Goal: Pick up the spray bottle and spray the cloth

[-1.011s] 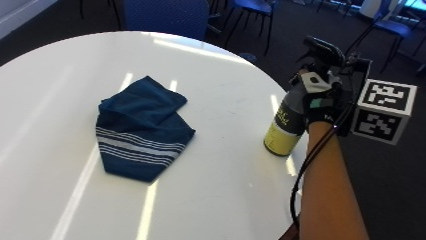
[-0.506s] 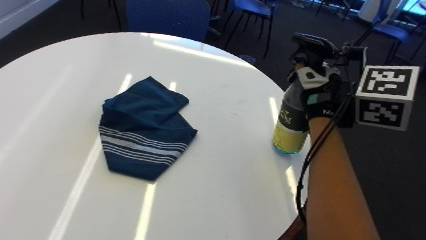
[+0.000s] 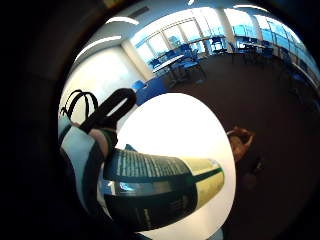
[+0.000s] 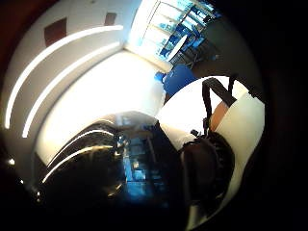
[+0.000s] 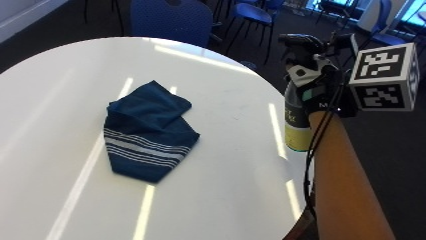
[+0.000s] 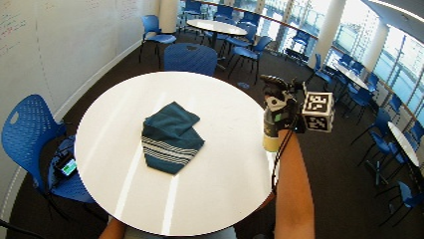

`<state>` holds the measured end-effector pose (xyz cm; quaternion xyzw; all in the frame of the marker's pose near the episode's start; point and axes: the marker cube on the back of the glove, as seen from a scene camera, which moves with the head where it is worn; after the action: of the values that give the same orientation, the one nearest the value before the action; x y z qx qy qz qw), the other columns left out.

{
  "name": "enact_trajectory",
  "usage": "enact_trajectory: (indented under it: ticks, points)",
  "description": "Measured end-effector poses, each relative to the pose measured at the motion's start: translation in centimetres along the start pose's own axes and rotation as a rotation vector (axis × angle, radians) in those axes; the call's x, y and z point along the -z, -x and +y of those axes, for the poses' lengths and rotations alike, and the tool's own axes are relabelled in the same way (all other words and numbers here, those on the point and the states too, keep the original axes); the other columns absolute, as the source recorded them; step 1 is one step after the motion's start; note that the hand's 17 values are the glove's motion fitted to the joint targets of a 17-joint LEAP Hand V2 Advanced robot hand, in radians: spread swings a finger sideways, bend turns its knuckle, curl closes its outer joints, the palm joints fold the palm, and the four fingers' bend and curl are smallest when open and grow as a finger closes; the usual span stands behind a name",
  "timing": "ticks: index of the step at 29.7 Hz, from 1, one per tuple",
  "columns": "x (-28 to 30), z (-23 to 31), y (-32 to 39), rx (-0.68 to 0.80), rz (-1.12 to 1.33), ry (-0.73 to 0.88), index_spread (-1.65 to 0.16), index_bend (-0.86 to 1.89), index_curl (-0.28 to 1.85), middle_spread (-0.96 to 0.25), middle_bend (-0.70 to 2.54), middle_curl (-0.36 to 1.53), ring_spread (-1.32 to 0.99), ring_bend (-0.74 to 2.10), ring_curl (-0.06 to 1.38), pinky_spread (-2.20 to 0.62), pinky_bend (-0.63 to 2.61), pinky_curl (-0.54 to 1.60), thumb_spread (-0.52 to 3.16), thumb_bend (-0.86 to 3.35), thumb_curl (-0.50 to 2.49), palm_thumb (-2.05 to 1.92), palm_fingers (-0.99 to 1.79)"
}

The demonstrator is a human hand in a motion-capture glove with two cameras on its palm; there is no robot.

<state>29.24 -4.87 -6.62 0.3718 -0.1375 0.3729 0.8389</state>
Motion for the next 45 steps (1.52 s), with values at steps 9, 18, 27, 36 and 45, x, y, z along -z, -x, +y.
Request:
enact_trajectory:
  ticks: [9, 18, 27, 36, 45]
  points:
    - [-1.6, 0.1, 1.1, 0.070, 0.142, 0.099, -0.23, 0.39, 0.53, -0.15, 0.52, 0.48, -0.16, 0.53, 0.43, -0.14, 0.32, 0.37, 0.44, -0.03, 0.79, 0.85, 1.34]
    - [-3.5, 1.0, 2.4, 0.165, 0.306, 0.144, -0.22, 0.39, 0.54, -0.14, 0.52, 0.48, -0.15, 0.54, 0.43, -0.13, 0.31, 0.37, 0.44, -0.03, 0.80, 0.85, 1.34]
    - [-5.2, 1.6, 3.7, 0.270, 0.455, 0.175, -0.22, 0.38, 0.54, -0.14, 0.52, 0.48, -0.15, 0.54, 0.43, -0.13, 0.31, 0.37, 0.44, -0.03, 0.80, 0.85, 1.34]
    - [-6.8, 2.6, 4.7, 0.421, 0.624, 0.200, -0.22, 0.38, 0.55, -0.13, 0.52, 0.48, -0.15, 0.54, 0.43, -0.14, 0.31, 0.37, 0.43, -0.03, 0.80, 0.84, 1.34]
    - [-8.0, 4.3, 6.1, 0.560, 0.709, 0.218, -0.22, 0.38, 0.55, -0.13, 0.51, 0.48, -0.15, 0.54, 0.42, -0.15, 0.32, 0.38, 0.43, -0.03, 0.81, 0.85, 1.35]
